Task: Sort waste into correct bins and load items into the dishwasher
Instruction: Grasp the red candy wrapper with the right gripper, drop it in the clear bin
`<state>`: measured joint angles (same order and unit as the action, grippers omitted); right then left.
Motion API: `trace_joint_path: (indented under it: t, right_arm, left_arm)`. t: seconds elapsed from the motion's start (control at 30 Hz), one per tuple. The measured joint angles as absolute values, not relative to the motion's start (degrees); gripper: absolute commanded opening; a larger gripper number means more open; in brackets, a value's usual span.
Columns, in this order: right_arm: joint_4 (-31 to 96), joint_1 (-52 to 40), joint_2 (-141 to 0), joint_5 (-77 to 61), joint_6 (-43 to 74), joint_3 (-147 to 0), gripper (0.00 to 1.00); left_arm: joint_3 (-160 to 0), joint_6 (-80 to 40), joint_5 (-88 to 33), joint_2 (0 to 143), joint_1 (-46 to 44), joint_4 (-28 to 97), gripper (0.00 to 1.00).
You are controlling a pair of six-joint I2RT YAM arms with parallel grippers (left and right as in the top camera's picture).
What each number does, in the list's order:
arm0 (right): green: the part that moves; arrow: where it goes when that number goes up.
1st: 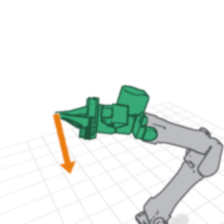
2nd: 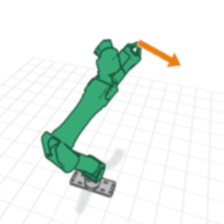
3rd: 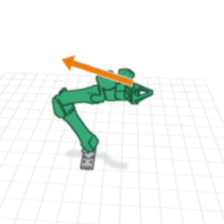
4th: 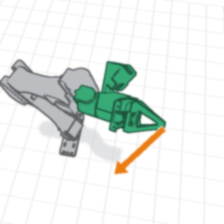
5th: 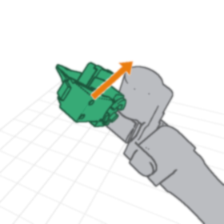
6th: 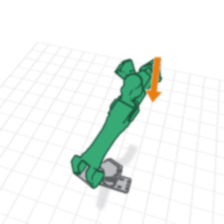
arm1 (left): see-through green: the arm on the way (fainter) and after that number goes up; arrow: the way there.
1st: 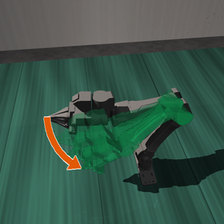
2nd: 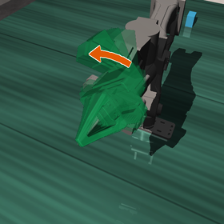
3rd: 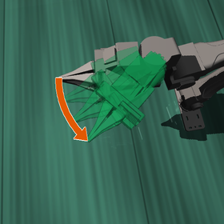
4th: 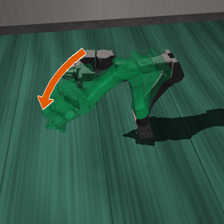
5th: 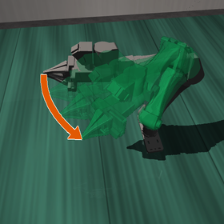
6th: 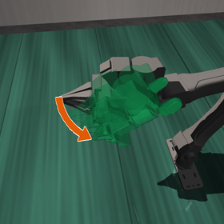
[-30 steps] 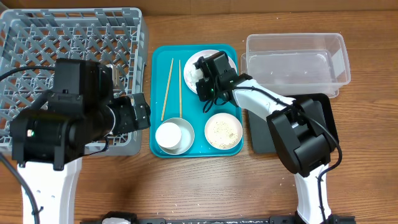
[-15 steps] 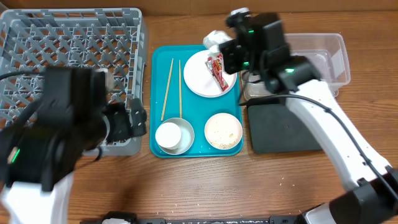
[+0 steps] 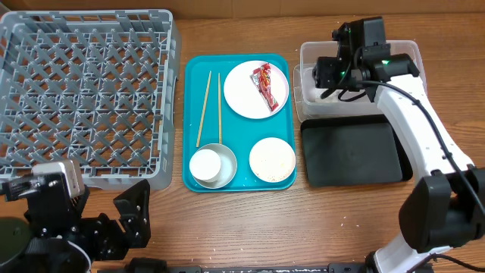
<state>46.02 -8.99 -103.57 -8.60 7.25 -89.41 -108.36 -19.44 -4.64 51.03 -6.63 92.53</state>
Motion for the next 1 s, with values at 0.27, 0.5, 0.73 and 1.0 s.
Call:
trace_joint_path:
  t: [0.27, 0.5, 0.73, 1.0]
  right_arm:
    - [45.5, -12.9, -101.8, -17.2, 7.4, -89.8, 0.64]
    - [39.1, -26.1, -105.2, -5.5, 7.2, -89.8, 0.82]
    - [29.3, -28.4, -119.1, 7.1, 5.7, -89.8, 0.77]
    - [26.9, -27.0, -125.2, 8.3, 4.1, -89.5, 0.24]
  left_arm:
    - [-108.3, -19.4, -4.4, 51.2, -6.6, 92.9, 1.0]
    - [-108.3, -19.4, -4.4, 51.2, -6.6, 93.1, 1.0]
    - [-108.2, -19.4, -4.4, 51.2, -6.6, 93.1, 1.0]
    - [-108.2, -19.4, -4.4, 51.2, -6.6, 93.1, 1.0]
